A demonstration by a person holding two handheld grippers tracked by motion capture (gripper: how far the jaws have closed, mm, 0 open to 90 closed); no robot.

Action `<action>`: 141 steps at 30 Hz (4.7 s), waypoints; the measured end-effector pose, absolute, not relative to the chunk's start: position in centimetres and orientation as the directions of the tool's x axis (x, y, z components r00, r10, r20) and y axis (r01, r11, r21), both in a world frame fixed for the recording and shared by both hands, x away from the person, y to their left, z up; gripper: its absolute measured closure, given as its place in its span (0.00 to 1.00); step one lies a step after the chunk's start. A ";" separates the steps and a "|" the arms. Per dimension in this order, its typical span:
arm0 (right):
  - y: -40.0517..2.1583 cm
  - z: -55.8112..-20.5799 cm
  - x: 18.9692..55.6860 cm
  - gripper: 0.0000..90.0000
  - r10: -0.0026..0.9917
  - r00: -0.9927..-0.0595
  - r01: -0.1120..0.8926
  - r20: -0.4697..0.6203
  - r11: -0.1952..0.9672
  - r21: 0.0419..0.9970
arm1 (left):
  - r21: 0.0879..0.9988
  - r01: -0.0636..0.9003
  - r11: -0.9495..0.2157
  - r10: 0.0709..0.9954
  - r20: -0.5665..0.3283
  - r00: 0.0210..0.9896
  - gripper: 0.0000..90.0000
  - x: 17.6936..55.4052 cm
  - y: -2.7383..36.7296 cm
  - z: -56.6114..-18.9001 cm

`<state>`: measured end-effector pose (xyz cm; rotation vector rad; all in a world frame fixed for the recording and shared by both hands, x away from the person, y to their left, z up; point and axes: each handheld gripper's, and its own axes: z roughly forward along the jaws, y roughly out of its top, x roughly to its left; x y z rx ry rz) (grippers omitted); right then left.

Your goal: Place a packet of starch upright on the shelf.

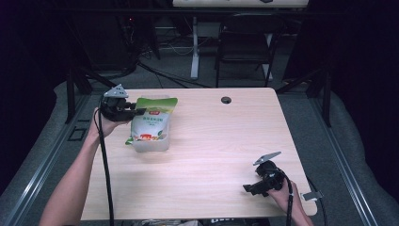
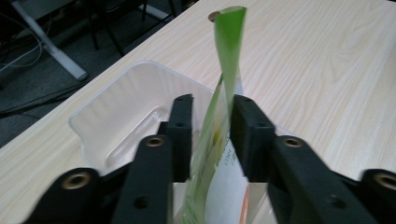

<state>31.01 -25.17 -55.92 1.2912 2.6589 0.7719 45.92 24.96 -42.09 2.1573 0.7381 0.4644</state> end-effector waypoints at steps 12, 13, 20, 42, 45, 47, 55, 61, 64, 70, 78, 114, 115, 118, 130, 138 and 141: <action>-25.2 -56.0 31.0 0.15 0.760 -0.635 0.715 0.137 0.511 0.478 | 0.774 0.391 -0.498 0.698 0.091 0.710 0.48 47.0 21.7 -40.7; -25.2 -56.0 31.0 0.15 0.758 -0.638 0.714 0.139 0.514 0.475 | 0.775 0.391 -0.497 0.703 0.096 0.704 0.51 47.0 21.5 -40.9; -25.2 -55.9 31.0 0.15 0.754 -0.642 0.712 0.140 0.519 0.472 | 0.762 0.383 -0.522 0.699 0.125 0.704 0.77 47.0 20.5 -41.1; -25.1 -56.0 31.0 0.15 0.748 -0.649 0.709 0.139 0.528 0.467 | 0.785 0.205 -0.585 0.572 0.220 0.790 1.00 44.4 21.9 -40.6; -25.1 -56.0 31.1 0.15 0.750 -0.646 0.712 0.145 0.523 0.469 | 0.797 0.180 -0.576 0.566 0.230 0.792 1.00 44.1 22.3 -40.4; -25.1 -56.0 31.1 0.15 0.749 -0.645 0.714 0.149 0.522 0.466 | 0.802 0.160 -0.575 0.558 0.242 0.793 1.00 44.0 22.6 -40.3; -25.1 -56.1 31.1 0.15 0.749 -0.645 0.713 0.149 0.521 0.470 | 0.814 0.100 -0.573 0.527 0.272 0.805 1.00 43.7 23.1 -40.2; -25.0 -56.1 31.1 0.15 0.748 -0.647 0.712 0.147 0.524 0.468 | 0.828 0.061 -0.558 0.512 0.286 0.810 1.00 43.8 23.3 -40.5; -25.1 -56.1 31.1 0.15 0.749 -0.646 0.713 0.148 0.522 0.468 | 0.831 0.035 -0.556 0.502 0.302 0.810 1.00 44.0 23.6 -40.8; -25.0 -56.1 31.1 0.15 0.748 -0.647 0.713 0.144 0.528 0.461 | 0.839 0.010 -0.544 0.494 0.311 0.812 1.00 44.9 24.4 -41.5; -25.0 -56.1 31.1 0.15 0.752 -0.642 0.716 0.151 0.519 0.467 | 0.860 -0.007 -0.510 0.494 0.300 0.816 1.00 45.6 25.5 -42.6; -24.9 -56.1 31.1 0.15 0.753 -0.642 0.714 0.146 0.517 0.472 | 0.846 0.115 -0.521 0.369 0.101 0.924 0.99 40.9 28.2 -44.1; -24.9 -56.1 31.1 0.15 0.753 -0.642 0.714 0.146 0.517 0.472 | 0.846 0.115 -0.521 0.369 0.101 0.924 0.99 40.9 28.2 -44.1; -24.9 -56.1 31.1 0.15 0.754 -0.640 0.714 0.145 0.514 0.475 | 0.824 0.105 -0.557 0.355 0.122 0.927 0.98 40.1 27.7 -44.2; -24.8 -56.0 31.1 0.15 0.751 -0.645 0.710 0.139 0.522 0.473 | 0.794 0.113 -0.597 0.386 0.161 0.908 0.95 39.3 27.0 -44.1; -24.7 -56.2 31.1 0.15 0.759 -0.633 0.716 0.153 0.499 0.488 | 0.800 0.170 -0.576 0.470 0.154 0.869 0.58 39.7 26.9 -43.9; -24.7 -56.0 31.2 0.15 0.755 -0.641 0.712 0.137 0.519 0.473 | 0.805 0.181 -0.566 0.502 0.162 0.849 0.42 39.6 26.9 -43.7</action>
